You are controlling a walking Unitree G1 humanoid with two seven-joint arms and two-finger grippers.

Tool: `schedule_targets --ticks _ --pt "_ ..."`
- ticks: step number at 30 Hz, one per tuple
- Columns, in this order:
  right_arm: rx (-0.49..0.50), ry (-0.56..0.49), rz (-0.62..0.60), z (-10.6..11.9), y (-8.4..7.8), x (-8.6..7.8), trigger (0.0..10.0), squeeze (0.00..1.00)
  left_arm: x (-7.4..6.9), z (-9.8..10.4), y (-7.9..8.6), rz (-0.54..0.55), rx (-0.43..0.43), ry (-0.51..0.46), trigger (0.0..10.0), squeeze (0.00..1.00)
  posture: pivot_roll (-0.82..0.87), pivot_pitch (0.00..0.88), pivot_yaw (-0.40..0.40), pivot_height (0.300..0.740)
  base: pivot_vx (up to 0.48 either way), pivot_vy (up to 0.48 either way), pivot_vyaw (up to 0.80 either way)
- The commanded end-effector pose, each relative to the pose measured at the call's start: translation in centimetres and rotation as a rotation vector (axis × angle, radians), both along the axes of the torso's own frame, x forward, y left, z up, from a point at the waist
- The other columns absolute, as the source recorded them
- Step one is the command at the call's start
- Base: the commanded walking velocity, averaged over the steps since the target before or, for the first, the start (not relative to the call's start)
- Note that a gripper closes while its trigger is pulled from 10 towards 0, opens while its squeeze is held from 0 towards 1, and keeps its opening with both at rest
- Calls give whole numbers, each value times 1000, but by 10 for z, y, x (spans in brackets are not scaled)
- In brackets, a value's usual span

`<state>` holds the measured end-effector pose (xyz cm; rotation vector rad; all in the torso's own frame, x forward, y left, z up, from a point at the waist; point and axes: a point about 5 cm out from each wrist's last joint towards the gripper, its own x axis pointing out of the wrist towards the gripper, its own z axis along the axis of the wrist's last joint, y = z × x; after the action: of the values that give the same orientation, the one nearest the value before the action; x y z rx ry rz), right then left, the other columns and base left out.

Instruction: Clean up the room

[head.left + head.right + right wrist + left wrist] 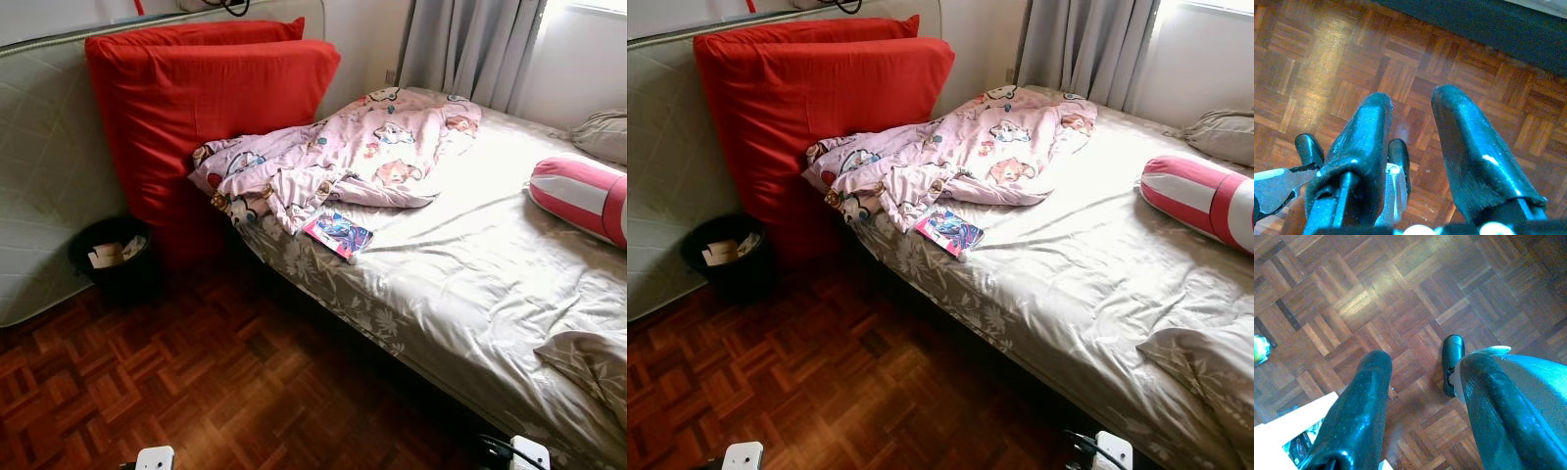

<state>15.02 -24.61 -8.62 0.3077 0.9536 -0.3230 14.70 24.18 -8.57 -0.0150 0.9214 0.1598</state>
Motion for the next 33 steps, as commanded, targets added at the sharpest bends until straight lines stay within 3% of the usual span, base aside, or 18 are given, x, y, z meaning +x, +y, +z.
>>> schedule_targets --ticks 1,15,20,26,33 --pt "7 5 -14 -1 -1 -3 10000 0 -5 -2 -1 3 -4 18 10000 0 47 0 -12 740 0 0 0" --pt "31 5 13 -3 23 9 10000 0 -3 -1 1 -1 -6 18 10000 0 45 0 -12 740 35 0 0" --pt "35 -12 38 0 32 19 10000 0 9 2 -1 -2 -7 6 10000 0 43 0 -9 740 195 0 0" --pt "36 -27 37 2 36 27 10000 0 12 4 0 -3 -6 4 10000 0 41 0 -8 740 256 0 0" --pt "22 -14 55 2 33 25 10000 0 14 4 -1 -6 -9 3 10000 0 38 0 -11 740 271 0 0"
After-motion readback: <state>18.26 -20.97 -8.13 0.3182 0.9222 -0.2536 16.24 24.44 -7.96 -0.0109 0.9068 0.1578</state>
